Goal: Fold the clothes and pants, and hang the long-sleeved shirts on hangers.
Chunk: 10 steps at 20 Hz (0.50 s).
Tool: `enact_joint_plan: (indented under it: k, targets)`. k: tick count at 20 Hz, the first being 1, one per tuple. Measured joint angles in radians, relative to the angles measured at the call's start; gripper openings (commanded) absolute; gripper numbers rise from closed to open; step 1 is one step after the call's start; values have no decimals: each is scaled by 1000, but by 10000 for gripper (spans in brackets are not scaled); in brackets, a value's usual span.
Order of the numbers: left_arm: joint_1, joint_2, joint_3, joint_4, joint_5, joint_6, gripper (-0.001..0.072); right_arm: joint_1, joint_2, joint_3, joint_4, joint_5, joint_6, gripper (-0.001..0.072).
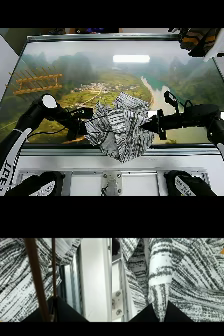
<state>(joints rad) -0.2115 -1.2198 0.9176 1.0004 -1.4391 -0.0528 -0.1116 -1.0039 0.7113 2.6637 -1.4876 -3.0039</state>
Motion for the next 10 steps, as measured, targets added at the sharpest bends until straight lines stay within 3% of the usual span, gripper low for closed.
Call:
enact_joint_plan:
  k: [8,9,10]
  targets:
    - [0,0,0,-1,3,0,13,0,19,0,8,0,0,9]
    - [0,0,0,-1,3,0,217,0,19,0,10,1,0,9]
    - [0,0,0,-13,8,0,495,0,19,0,11,5,0,9]
